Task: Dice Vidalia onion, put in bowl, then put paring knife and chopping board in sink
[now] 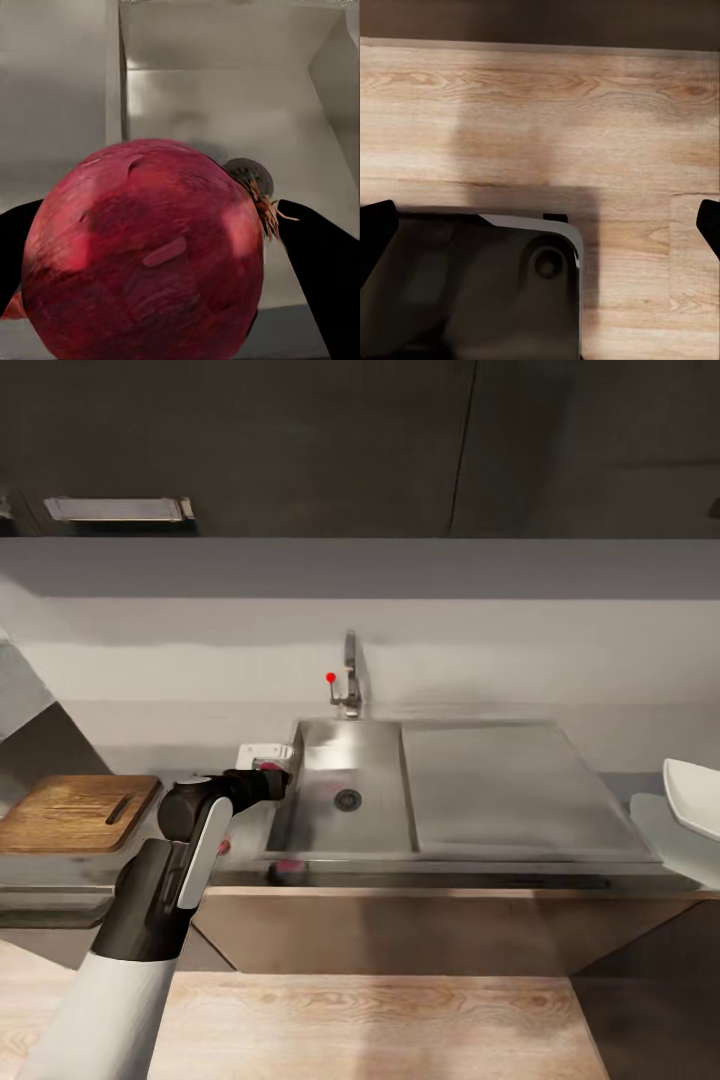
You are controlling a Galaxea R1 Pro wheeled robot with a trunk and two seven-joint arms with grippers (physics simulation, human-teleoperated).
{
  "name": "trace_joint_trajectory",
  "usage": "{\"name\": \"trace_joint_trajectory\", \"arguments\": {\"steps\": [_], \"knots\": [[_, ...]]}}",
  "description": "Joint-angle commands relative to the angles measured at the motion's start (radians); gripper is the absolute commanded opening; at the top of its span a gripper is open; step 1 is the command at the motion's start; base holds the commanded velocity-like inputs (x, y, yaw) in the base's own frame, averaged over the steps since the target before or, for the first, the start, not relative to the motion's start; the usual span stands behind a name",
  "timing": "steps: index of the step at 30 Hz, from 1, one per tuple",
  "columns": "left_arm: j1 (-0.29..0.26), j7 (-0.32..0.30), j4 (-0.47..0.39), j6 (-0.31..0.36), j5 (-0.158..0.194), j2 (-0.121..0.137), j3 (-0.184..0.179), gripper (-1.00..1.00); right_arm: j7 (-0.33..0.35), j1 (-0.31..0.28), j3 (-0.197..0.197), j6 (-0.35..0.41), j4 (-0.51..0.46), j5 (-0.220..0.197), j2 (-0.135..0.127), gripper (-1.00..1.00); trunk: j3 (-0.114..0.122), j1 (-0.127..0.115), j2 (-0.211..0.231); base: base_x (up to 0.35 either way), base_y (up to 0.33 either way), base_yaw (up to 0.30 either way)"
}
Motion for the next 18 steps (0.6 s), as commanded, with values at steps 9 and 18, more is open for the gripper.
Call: {"name": "trace_joint_trajectory", "arguments": {"steps": [9, 18], "knots": [[-0.001, 0.01, -0.002, 0.004, 0.01, 0.0, 0.001, -1.0, 0.001, 0.0, 0.0, -0.001, 0.002, 0.001, 0.0, 1.0, 0.013, 0.001, -0.002, -0.006, 0.302, 0.0], [-0.001, 0.01, -0.002, 0.004, 0.01, 0.0, 0.001, -1.0, 0.001, 0.0, 0.0, -0.001, 0.002, 0.001, 0.0, 1.0, 0.027, 0.001, -0.002, 0.0, 0.307, 0.0]]}}
